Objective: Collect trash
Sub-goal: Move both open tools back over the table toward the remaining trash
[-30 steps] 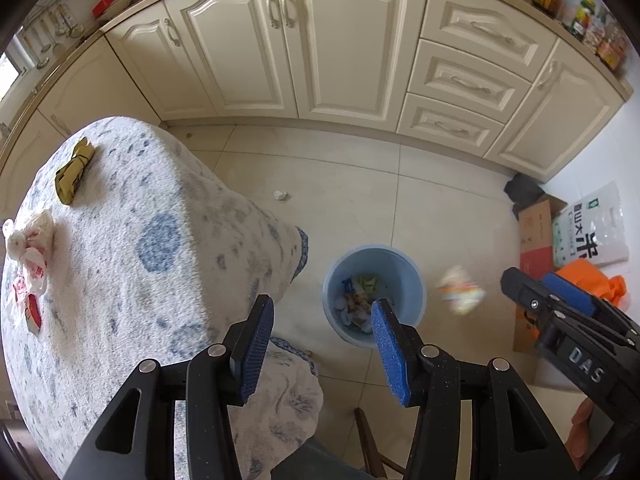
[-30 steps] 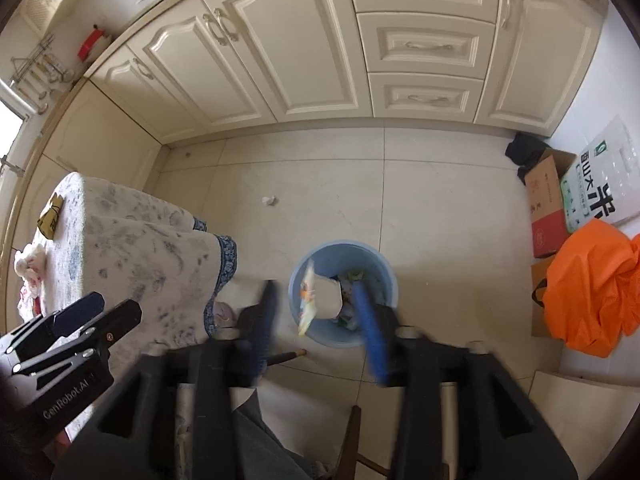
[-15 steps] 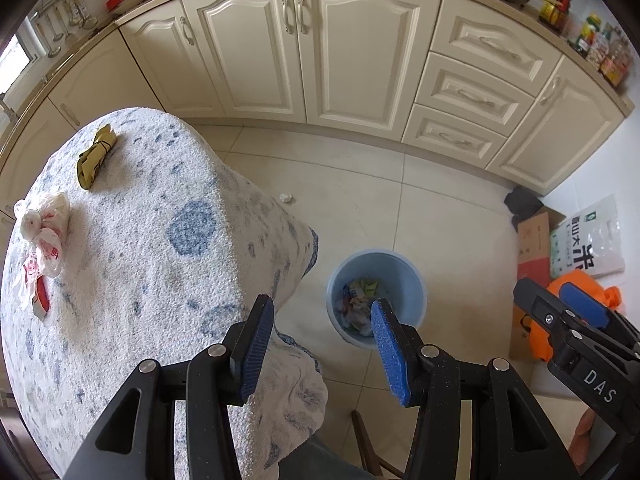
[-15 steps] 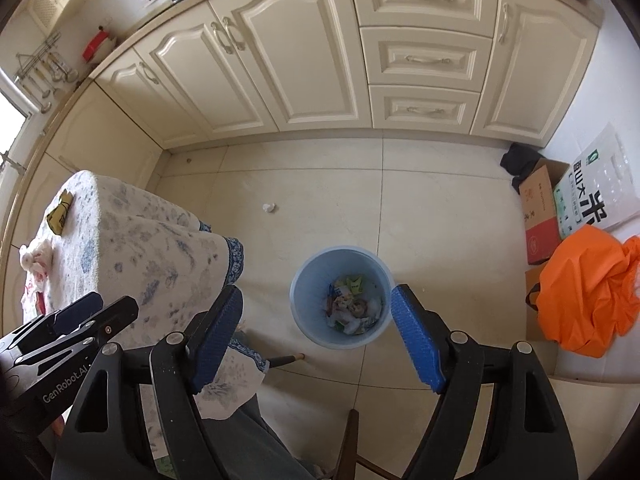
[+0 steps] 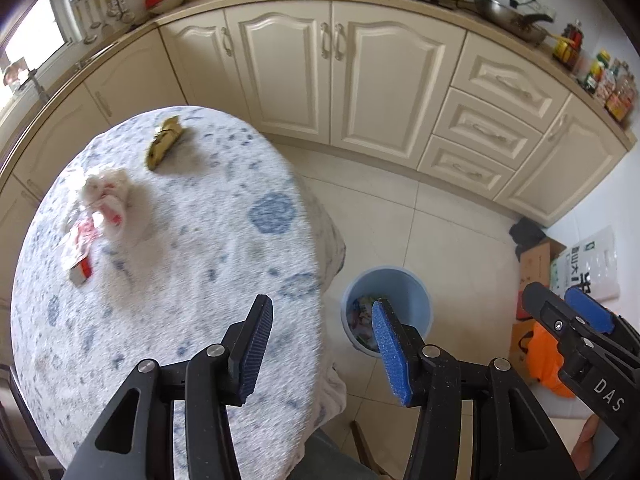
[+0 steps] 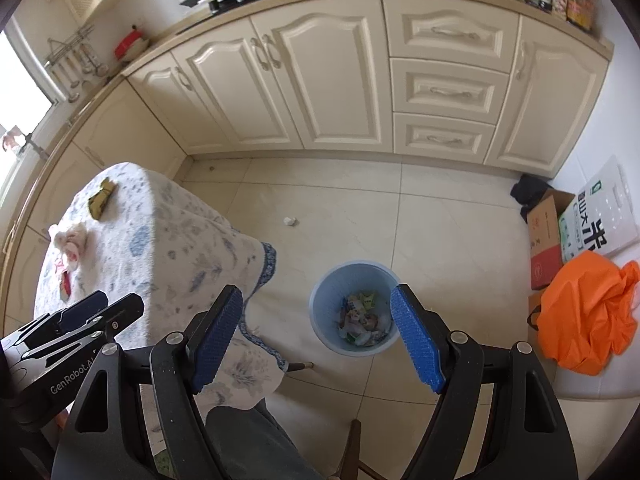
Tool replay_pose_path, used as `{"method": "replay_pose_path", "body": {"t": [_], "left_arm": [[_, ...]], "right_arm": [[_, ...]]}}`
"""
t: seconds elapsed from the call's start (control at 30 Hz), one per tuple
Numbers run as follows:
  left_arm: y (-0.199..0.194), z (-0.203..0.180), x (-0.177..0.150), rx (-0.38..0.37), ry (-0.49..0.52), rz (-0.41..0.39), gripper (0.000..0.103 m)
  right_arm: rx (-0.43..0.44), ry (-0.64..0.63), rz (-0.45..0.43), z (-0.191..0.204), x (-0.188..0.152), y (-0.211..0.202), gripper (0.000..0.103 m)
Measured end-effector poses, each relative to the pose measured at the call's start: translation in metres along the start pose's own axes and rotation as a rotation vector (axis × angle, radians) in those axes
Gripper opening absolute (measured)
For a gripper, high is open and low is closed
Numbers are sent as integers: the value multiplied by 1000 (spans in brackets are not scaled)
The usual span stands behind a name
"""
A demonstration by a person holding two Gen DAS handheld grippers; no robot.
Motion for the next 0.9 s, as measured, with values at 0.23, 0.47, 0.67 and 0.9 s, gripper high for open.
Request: {"method": "replay_pose_path", "body": {"t": [0.23,0.47,0.67,0.9], "left_arm": [[-39,43,-20,26,-71,-45,49],[-75,96,-45,57,-156,-90,52],[-99,148,-69,105,-251,-109,53],[-114,212,-88,152,-343,-112,53]], "right_arm": [[47,-67,-16,41,-8,-15,78],[88,-140,-18,91,-24,-24,82],[123,-201,-3,137,-37,-24,85],[151,-259,6,195,-45,-17,94]]}}
Point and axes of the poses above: each gripper's, at about its wrist camera, not at the fingertips, and y roughly the way its jaws point, z to its left, x to its top, the point moved 4 cm from there along y, roughly the way its jaws point, and after that the axes turned 7 degrees about -z, right-handed, at the moved point
